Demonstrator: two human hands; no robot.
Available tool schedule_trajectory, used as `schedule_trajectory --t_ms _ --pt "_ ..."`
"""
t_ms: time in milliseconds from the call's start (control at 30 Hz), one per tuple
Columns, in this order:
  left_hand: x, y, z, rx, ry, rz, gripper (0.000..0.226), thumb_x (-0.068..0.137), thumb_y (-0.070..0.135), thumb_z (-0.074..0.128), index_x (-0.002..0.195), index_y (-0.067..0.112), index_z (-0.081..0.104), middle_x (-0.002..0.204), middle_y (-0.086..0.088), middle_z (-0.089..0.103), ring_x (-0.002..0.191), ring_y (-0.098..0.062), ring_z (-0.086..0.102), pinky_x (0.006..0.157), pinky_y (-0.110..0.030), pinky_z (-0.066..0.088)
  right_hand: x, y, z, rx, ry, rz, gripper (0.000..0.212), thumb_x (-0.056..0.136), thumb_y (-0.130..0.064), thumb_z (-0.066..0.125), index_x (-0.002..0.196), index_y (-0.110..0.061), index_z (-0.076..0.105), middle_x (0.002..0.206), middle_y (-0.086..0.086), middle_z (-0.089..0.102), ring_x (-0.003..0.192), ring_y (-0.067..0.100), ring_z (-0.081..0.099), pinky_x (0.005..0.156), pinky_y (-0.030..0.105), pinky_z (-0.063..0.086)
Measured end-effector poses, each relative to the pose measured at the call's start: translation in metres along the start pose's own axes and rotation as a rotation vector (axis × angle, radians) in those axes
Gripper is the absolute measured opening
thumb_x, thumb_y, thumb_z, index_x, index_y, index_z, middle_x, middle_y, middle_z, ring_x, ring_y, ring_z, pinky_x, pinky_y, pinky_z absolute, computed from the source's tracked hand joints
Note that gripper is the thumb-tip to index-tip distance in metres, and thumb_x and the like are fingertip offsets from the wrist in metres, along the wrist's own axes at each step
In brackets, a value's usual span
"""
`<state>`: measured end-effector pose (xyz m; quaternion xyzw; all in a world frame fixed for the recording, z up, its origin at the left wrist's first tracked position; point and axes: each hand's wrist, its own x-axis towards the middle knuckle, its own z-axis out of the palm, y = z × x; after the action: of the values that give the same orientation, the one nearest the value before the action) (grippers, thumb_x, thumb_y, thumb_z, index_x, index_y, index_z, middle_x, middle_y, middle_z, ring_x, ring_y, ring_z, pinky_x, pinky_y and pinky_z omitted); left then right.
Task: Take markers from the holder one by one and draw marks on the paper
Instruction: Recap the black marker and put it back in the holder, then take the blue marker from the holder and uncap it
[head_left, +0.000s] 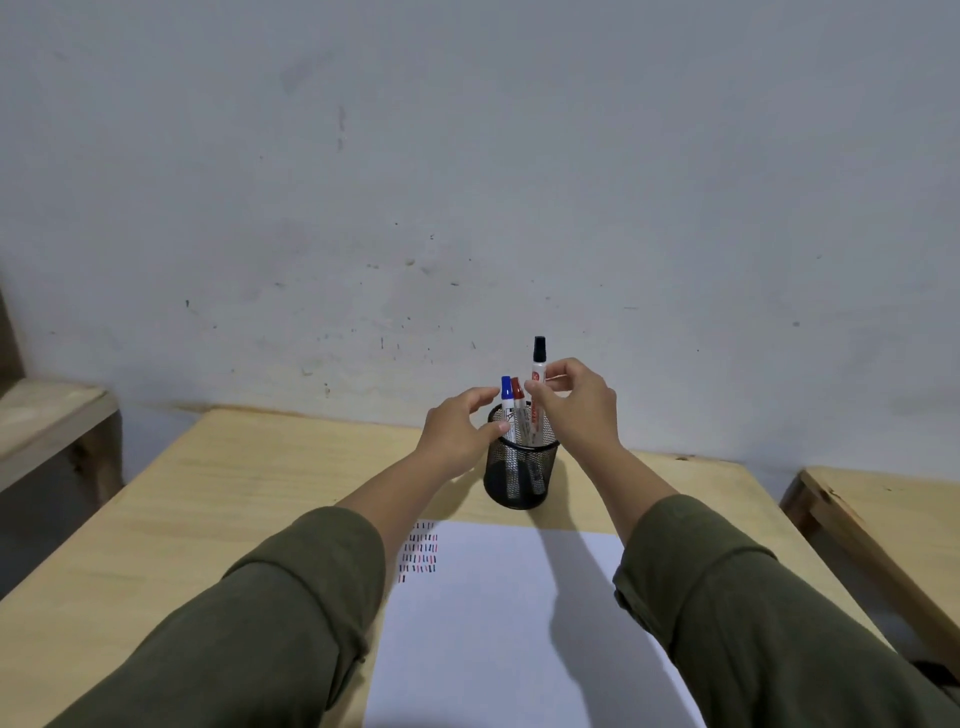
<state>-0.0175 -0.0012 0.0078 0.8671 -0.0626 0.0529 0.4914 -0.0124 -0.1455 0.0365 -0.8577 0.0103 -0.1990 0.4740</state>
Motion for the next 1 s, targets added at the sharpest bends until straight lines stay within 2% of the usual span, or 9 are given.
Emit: schedule_trajectory --t_ms 167,367,467,567,700,867,933,1000 --pt "0.001 -0.002 0.001 0.001 -0.012 0.010 0.050 0.084 0.023 0.065 0.132 0.022 0.050 0.135 -0.001 0.056 0.129 -0.017 0.047 0.111 -0.034 0.033 0.001 0.015 0.010 -0.116 -0.015 0.024 0.020 0.081 -0.030 0.068 0.093 -0.014 0.066 0.084 0.002 0.067 0.095 0.022 0.061 0.076 0.031 0.045" --pt "0.004 -0.002 0.001 -0.014 -0.037 0.015 0.047 0.084 0.020 0.065 0.129 0.025 0.053 0.132 0.002 0.059 0.127 -0.015 0.049 0.111 -0.035 0.033 0.003 0.022 0.016 -0.184 0.008 0.068 0.016 0.079 -0.035 0.069 0.077 -0.022 0.061 0.076 0.000 0.062 0.101 0.028 0.059 0.085 0.040 0.049" --pt "0.004 -0.004 0.002 -0.035 -0.045 -0.001 0.049 0.084 0.022 0.066 0.131 0.023 0.051 0.133 0.002 0.058 0.127 -0.015 0.049 0.110 -0.034 0.034 0.005 0.025 0.018 -0.232 0.001 0.113 0.021 0.078 -0.039 0.069 0.076 -0.019 0.064 0.086 0.005 0.067 0.109 0.028 0.054 0.089 0.045 0.048" --pt "0.005 -0.006 0.002 -0.050 -0.049 -0.008 0.051 0.084 0.023 0.066 0.132 0.022 0.049 0.134 0.001 0.057 0.128 -0.015 0.048 0.109 -0.032 0.034 0.005 0.023 0.019 -0.278 -0.016 0.141 0.025 0.076 -0.038 0.072 0.078 -0.014 0.066 0.098 0.007 0.060 0.116 0.025 0.042 0.093 0.042 0.043" --pt "0.005 -0.007 0.003 -0.050 -0.052 -0.005 0.051 0.084 0.022 0.065 0.133 0.021 0.049 0.135 0.001 0.057 0.128 -0.015 0.048 0.108 -0.031 0.034 0.006 0.019 0.020 -0.314 -0.021 0.166 0.025 0.073 -0.037 0.076 0.074 -0.015 0.064 0.108 0.008 0.056 0.119 0.026 0.037 0.096 0.043 0.040" --pt "0.006 -0.007 0.004 -0.062 -0.049 -0.006 0.051 0.084 0.021 0.065 0.133 0.020 0.049 0.135 0.000 0.056 0.128 -0.016 0.049 0.110 -0.033 0.035 0.008 0.021 0.018 -0.366 -0.068 0.190 0.034 0.071 -0.044 0.076 0.087 -0.015 0.069 0.112 0.009 0.057 0.121 0.027 0.036 0.095 0.042 0.041" --pt "0.005 -0.008 0.004 -0.061 -0.045 -0.006 0.051 0.084 0.021 0.065 0.133 0.020 0.049 0.135 0.000 0.056 0.128 -0.016 0.049 0.110 -0.035 0.035 0.008 0.021 0.017 -0.344 -0.085 0.154 0.042 0.071 -0.040 0.076 0.104 -0.019 0.063 0.119 0.009 0.052 0.123 0.027 0.036 0.095 0.041 0.040" --pt "0.005 -0.008 0.004 -0.062 -0.042 -0.003 0.051 0.084 0.021 0.065 0.133 0.020 0.049 0.135 0.000 0.057 0.127 -0.016 0.049 0.110 -0.035 0.035 0.007 0.021 0.015 -0.317 -0.100 0.083 0.060 0.072 -0.033 0.077 0.126 -0.027 0.050 0.129 0.009 0.045 0.126 0.027 0.034 0.097 0.041 0.037"
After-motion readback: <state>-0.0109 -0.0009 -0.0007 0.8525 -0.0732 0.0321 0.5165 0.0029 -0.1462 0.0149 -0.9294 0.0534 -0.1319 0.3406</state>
